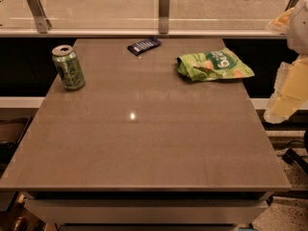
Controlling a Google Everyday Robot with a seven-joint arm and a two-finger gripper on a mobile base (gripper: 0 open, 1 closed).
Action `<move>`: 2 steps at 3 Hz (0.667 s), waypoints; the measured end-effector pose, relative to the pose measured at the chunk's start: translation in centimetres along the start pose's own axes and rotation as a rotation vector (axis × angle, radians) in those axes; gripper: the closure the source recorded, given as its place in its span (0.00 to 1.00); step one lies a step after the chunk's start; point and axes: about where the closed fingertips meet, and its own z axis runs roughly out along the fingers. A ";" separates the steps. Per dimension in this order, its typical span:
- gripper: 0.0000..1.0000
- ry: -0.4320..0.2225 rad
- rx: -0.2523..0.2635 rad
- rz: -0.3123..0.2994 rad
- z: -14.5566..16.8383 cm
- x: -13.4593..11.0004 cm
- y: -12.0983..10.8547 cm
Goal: Move green rice chip bag near green can
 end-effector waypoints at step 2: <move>0.00 0.055 0.041 -0.013 0.6 -1.2 -2.3</move>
Offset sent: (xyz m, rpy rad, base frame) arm 0.0587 0.0111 0.0040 -0.1486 -0.0346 -0.0394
